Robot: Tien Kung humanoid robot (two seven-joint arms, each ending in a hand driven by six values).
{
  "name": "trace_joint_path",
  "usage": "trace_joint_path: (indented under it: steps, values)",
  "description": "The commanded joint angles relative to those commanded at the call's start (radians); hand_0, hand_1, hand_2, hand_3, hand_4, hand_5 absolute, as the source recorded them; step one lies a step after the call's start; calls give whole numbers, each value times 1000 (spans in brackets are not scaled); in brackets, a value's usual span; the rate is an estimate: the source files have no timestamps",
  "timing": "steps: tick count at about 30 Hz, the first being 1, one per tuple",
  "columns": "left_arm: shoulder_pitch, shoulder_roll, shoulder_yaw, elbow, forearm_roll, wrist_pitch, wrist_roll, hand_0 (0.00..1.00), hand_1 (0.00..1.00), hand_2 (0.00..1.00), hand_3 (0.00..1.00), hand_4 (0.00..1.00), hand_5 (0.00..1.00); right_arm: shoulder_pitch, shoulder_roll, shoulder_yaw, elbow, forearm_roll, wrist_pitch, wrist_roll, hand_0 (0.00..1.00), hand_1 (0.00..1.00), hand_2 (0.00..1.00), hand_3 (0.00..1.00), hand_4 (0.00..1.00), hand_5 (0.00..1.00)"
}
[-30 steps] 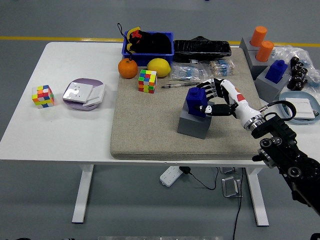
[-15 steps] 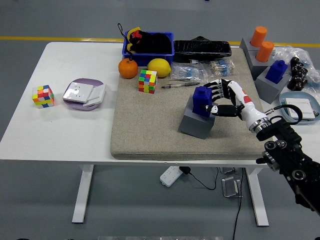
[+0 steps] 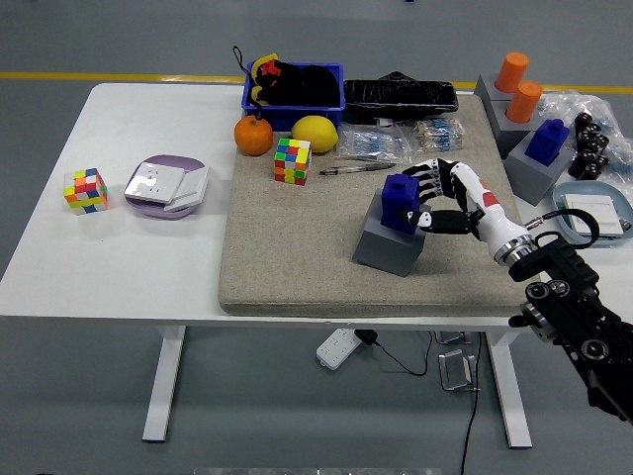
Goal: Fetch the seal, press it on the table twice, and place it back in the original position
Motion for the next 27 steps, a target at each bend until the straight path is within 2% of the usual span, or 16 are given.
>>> trace_joint_path:
  steps: [9,27]
  values:
    - [-3,-1,-7,0,3,-1,0,816,813,788,835,792,399,-11,-15,15,27,1,1,-3,473,352,358,382,697,2]
    - [-1,-1,-8,1,1,-1,0,818,813,787,835,792,400,10,13,-5,34,0,0,1,472,352,357,382,701,2]
